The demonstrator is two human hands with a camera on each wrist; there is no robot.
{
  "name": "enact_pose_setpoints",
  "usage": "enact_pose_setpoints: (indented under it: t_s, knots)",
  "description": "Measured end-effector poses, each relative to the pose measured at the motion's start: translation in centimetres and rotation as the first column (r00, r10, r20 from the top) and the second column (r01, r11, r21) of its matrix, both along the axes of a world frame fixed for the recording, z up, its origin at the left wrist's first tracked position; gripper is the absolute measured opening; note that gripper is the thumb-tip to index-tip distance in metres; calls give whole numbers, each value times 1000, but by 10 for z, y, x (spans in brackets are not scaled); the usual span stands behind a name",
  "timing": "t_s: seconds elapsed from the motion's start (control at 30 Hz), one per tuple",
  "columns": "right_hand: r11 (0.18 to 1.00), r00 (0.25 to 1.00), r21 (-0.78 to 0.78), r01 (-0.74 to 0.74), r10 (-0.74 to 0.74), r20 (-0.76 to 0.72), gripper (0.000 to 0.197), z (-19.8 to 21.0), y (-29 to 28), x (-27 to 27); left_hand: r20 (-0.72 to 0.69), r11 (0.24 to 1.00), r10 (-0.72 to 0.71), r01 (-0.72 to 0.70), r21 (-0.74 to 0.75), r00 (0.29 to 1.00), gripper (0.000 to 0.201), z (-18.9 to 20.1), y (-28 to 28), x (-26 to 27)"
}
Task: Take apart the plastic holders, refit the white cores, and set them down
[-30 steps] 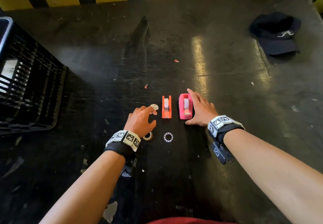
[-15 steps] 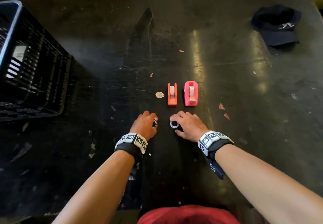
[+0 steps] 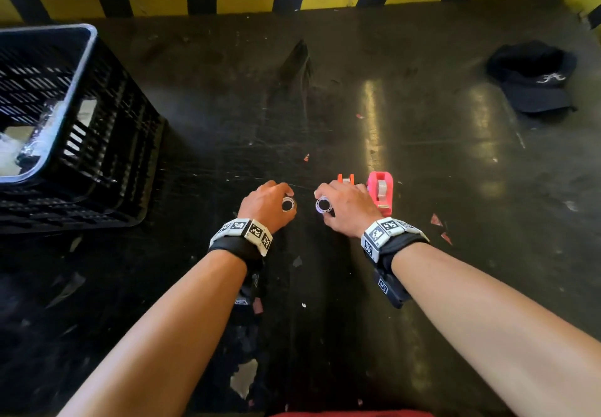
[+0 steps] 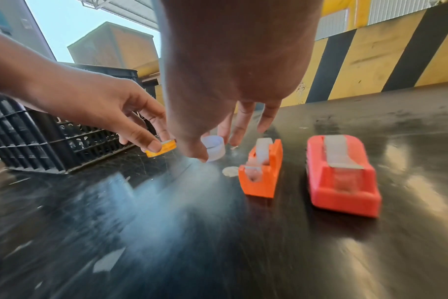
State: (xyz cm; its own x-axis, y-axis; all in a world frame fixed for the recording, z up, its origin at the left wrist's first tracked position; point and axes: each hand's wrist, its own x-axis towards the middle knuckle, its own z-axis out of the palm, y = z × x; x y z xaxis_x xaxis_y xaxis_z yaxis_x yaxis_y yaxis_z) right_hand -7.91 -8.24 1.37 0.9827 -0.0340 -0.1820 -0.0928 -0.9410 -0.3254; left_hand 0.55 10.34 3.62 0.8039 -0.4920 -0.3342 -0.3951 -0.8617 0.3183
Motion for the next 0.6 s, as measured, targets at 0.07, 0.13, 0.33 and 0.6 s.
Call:
enact_pose_setpoints:
  t_s: [0.07, 0.13, 0.33, 0.6]
  knots:
    - [999, 1000, -32, 0, -1, -17, 37, -1, 2, 13, -8, 1000, -2, 2, 7, 1000, 44, -2, -2, 11]
    - [998, 999, -59, 3, -5, -37, 37, -5, 3, 25, -28, 1000, 0, 1, 19, 1000, 47, -7, -4, 21]
    - [989, 997, -145, -24, 14, -71, 37, -21, 5, 53, -65, 1000, -4, 6, 20, 998, 49, -31, -15, 41]
    - [987, 996, -151, -47, 35, -85, 45, -33, 7, 63, -66, 1000, 29, -29, -4, 997, 54, -53, -15, 49]
